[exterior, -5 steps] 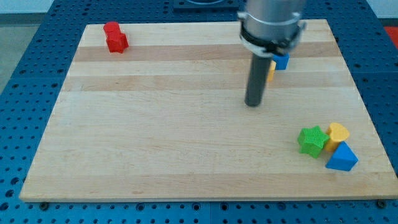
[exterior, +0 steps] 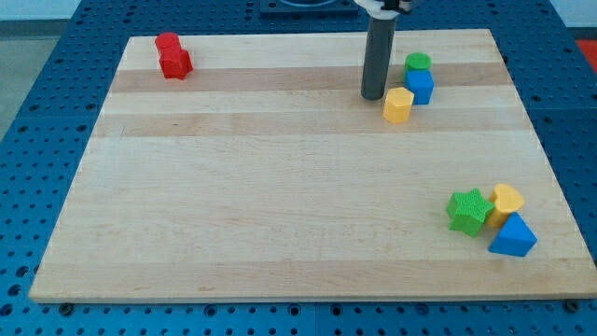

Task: Push the yellow hexagon slightly down

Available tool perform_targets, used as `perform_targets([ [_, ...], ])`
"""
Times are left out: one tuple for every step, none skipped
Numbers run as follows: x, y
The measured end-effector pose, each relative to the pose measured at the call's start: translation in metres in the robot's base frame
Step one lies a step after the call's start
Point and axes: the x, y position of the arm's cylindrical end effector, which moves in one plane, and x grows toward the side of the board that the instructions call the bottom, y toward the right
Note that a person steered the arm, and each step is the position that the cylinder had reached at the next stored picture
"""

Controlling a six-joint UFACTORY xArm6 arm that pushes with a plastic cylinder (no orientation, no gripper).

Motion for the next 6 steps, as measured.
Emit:
perform_targets([
  [0.001, 0.021],
  [0.002, 0.030],
  [0.024, 0.030],
  [0.053, 0.030],
  [0.082, 0.030],
  [0.101, 0.030],
])
